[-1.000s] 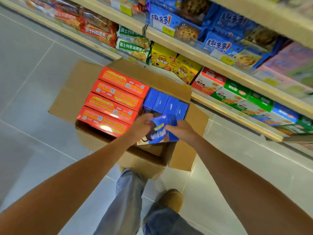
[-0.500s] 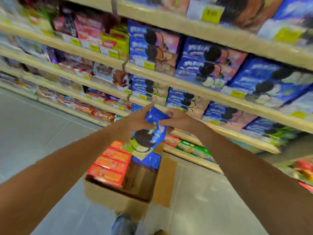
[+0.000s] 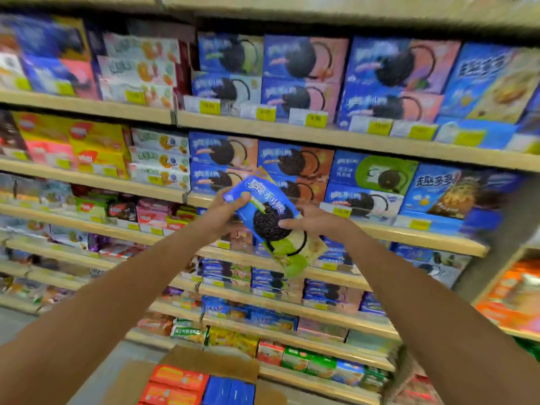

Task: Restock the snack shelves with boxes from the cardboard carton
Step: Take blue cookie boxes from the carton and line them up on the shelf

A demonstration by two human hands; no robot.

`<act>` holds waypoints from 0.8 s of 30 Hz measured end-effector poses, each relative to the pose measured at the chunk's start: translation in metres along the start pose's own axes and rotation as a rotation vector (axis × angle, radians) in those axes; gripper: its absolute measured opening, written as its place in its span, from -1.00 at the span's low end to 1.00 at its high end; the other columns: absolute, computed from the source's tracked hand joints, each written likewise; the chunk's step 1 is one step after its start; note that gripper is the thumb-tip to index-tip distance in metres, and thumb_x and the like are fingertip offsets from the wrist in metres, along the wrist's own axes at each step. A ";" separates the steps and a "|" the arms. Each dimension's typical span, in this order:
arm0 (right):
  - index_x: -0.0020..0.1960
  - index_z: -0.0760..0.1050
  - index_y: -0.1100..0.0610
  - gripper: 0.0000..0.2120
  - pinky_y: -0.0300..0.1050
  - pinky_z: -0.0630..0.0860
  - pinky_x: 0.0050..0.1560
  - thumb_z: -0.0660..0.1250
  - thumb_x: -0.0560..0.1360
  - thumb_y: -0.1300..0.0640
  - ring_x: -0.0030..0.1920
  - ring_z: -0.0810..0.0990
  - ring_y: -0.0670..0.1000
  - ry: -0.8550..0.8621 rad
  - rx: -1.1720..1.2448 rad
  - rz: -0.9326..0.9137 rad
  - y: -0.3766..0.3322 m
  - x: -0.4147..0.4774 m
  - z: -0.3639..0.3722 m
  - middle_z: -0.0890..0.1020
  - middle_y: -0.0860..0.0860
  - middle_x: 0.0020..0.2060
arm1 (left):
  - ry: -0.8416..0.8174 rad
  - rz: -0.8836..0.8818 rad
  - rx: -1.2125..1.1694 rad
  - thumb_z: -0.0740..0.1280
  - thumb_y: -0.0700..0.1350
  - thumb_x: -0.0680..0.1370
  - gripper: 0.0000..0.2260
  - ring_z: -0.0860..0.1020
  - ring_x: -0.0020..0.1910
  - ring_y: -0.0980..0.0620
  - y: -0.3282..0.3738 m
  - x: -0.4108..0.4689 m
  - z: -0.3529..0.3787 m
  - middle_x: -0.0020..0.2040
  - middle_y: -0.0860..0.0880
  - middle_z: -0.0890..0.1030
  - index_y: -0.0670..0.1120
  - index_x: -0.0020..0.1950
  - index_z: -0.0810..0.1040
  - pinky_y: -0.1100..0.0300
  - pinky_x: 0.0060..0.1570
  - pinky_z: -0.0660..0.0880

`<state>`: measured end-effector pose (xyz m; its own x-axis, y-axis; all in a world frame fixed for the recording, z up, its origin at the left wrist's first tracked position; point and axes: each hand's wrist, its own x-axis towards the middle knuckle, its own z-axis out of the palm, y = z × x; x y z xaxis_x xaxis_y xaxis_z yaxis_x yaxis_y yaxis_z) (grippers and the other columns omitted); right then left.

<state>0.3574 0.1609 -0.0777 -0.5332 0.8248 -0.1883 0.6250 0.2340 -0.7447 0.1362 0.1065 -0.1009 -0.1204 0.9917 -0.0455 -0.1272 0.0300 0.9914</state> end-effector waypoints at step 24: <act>0.45 0.21 0.17 -0.32 -0.05 0.37 0.22 0.39 0.44 0.00 0.35 0.39 0.16 0.847 -0.155 -0.281 -0.180 0.106 -0.099 0.40 0.17 0.34 | 0.122 0.457 0.200 0.35 0.10 0.52 -0.60 0.61 0.09 -0.05 0.199 0.111 -0.103 0.21 -0.11 0.59 -0.09 0.26 0.45 -0.01 0.15 0.53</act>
<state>0.2445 0.2572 0.0995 -0.1177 0.8153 0.5670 0.6375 0.4998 -0.5863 -0.0044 0.2097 0.0784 -0.2354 0.8878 0.3956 0.1541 -0.3678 0.9171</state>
